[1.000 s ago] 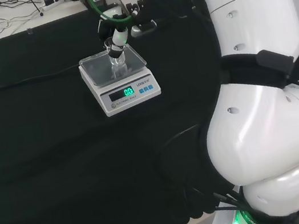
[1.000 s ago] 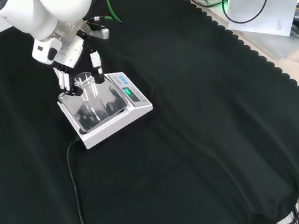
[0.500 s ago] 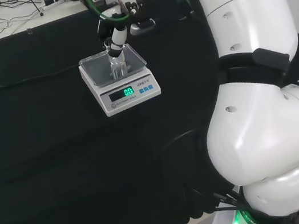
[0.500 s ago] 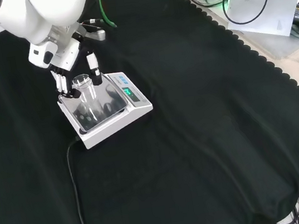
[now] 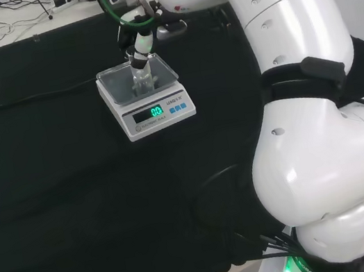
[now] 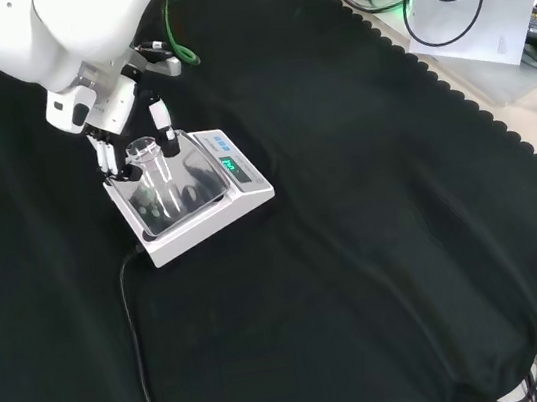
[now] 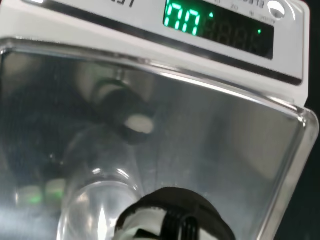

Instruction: Put the beaker on the electronic balance.

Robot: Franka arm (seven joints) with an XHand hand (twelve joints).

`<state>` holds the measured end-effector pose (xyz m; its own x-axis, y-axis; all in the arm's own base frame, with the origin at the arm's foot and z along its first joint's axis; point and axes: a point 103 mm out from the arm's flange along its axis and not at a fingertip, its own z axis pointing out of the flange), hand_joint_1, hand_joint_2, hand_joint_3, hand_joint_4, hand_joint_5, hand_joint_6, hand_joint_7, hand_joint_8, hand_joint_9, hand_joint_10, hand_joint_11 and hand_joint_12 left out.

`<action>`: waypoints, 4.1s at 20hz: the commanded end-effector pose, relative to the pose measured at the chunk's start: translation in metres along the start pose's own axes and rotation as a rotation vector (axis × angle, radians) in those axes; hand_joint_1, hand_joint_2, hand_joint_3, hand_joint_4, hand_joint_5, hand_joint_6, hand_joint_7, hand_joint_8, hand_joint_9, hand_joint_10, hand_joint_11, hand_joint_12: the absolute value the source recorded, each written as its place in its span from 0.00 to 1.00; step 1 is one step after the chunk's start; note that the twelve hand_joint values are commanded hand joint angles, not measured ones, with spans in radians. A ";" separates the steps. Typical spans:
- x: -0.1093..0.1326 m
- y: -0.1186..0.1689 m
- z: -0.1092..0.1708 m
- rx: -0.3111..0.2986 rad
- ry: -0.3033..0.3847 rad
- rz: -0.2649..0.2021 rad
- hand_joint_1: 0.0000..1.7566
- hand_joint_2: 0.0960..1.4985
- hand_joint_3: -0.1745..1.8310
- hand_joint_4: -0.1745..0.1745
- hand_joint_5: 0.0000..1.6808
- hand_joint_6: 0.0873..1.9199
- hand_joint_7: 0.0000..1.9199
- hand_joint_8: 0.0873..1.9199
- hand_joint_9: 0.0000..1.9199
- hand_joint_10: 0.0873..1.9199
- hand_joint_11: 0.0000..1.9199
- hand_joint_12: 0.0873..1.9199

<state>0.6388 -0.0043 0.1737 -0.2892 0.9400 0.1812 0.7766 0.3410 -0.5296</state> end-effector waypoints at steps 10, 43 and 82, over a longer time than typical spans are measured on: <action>-0.005 -0.010 -0.004 0.042 0.034 -0.029 0.61 0.70 0.02 0.03 0.46 0.46 0.34 0.43 0.51 0.34 0.58 0.48; 0.014 -0.024 -0.005 0.149 -0.104 -0.027 0.47 0.50 0.01 0.56 0.01 0.00 0.00 0.05 0.00 0.11 0.00 0.66; 0.010 -0.273 -0.014 -0.072 -0.190 0.066 0.38 0.53 0.10 0.43 0.15 0.00 0.13 0.06 0.14 0.13 0.00 0.52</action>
<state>0.4791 -0.0580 0.3276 -0.3816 0.9242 0.0146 0.7229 0.3082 -0.6184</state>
